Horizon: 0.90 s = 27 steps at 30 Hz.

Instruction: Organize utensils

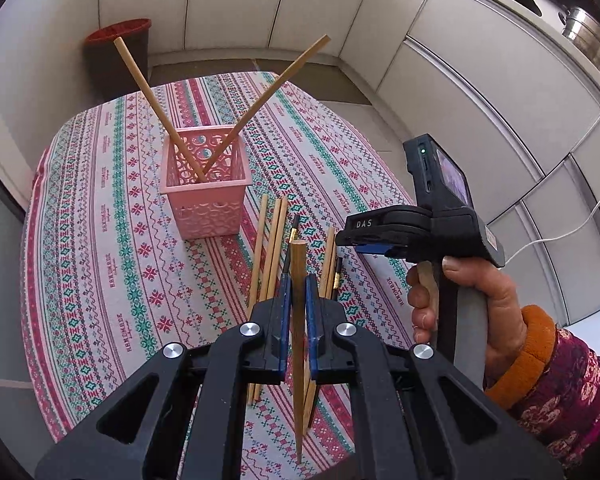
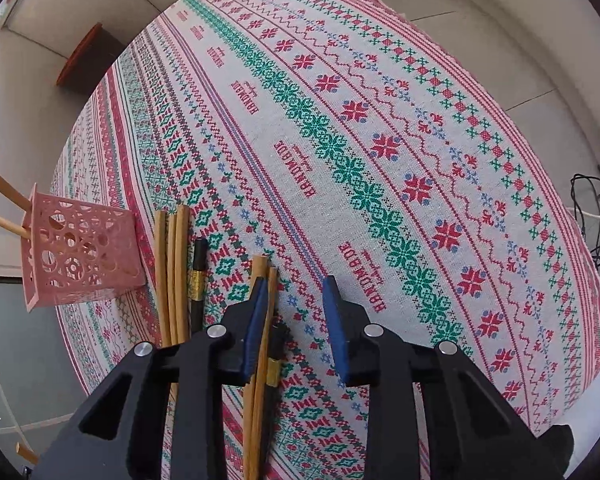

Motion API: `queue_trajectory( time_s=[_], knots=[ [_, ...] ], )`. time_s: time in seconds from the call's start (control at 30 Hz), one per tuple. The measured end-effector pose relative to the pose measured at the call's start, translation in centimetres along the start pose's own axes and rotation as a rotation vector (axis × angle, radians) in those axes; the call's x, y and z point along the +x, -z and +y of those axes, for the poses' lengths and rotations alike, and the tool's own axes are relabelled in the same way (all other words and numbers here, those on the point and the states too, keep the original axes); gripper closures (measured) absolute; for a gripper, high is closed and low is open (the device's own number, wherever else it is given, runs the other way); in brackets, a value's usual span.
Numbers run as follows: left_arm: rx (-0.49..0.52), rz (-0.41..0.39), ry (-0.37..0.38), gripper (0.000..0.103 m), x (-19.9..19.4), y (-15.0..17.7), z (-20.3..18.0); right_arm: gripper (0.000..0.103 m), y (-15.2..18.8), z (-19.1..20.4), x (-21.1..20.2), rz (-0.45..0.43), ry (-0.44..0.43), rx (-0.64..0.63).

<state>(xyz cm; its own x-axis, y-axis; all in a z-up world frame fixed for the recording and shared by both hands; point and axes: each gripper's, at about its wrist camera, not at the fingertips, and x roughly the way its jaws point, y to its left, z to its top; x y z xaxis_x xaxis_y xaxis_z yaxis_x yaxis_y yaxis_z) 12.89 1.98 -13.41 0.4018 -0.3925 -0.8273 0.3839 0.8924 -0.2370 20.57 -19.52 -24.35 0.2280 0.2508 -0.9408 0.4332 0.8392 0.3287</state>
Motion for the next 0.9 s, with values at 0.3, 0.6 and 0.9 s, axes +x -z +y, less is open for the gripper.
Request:
queue_trajectory(
  time_s=[0.3, 0.6, 0.9],
  knots=[
    [-0.007, -0.02, -0.003, 0.096, -0.4, -0.2, -0.1, 0.077, -0.3, 3.6, 1.7, -0.011, 0.121, -0.071],
    [-0.016, -0.032, -0.035, 0.096, -1.6, 0.0, -0.5, 0.098, 0.4, 5.1, 2.5, -0.059, 0.07, 0.028],
    [-0.039, -0.092, -0.041, 0.096, -4.3, 0.1, -0.9, 0.098, 2.9, 4.5, -6.3, -0.291, -0.119, -0.026]
  ],
)
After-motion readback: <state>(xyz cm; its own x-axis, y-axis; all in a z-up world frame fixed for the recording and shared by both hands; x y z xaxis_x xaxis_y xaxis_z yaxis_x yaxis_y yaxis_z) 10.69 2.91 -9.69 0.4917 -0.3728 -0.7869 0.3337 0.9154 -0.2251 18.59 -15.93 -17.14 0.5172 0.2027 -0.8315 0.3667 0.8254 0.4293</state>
